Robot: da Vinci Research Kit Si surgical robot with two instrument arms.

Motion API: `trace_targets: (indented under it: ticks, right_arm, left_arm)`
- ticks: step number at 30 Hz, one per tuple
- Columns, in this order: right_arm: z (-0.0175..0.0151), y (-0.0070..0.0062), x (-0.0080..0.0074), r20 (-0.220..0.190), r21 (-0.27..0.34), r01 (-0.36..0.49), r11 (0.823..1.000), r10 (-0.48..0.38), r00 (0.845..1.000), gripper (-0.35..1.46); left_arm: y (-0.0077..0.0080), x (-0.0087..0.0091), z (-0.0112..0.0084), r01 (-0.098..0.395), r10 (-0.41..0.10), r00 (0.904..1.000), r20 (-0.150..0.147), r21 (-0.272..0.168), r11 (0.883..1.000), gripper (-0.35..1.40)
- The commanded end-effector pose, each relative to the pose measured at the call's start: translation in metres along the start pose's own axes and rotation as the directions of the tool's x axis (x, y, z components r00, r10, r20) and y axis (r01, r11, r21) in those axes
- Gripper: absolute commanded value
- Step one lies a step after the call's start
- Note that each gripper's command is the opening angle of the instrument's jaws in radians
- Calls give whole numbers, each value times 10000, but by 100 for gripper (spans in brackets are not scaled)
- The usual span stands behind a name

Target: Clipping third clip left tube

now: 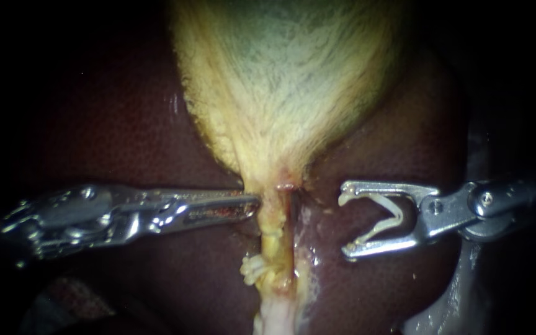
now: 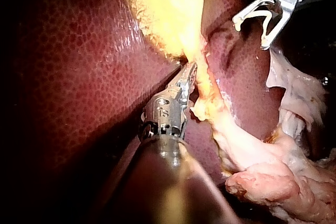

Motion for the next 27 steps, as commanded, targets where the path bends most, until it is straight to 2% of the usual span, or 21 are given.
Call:
trace_targets:
  ticks: [1, 4, 9, 13, 16, 21, 27]
  right_arm:
    - [2, -1, -1, -3, -5, 1, 10000, -1, 10000, 60]
    - [14, -2, -3, -14, 179, -93, 9998, 93, 10000, 60]
    - [46, -7, -12, 74, 495, -1396, 9890, 1394, 9902, 58]
    - [81, -9, -26, 231, 595, -2720, 9605, 2711, 9623, 58]
    - [107, -7, -38, 272, 570, -3199, 9457, 3189, 9474, 57]
    - [137, 5, -59, 326, 478, -3615, 9311, 3603, 9323, 56]
    - [145, 24, -80, 467, 342, -3675, 9294, 3659, 9295, 53]
  left_arm:
    - [0, 0, 0, -1, 1, 10000, 0, 4, 10000, -33]
    - [1, 0, -3, -4, 4, 10000, -9, 26, 10000, -33]
    - [8, -1, -18, -11, 12, 10000, -41, 97, 10000, -33]
    - [16, -2, -35, -10, 10, 10000, -16, -7, 10000, -33]
    - [19, -4, -46, 2, -2, 10000, -15, -37, 10000, -33]
    - [18, -6, -54, 18, -18, 10000, -17, -47, 10000, -33]
    - [11, -6, -58, 29, -29, 10000, -13, -65, 10000, -33]
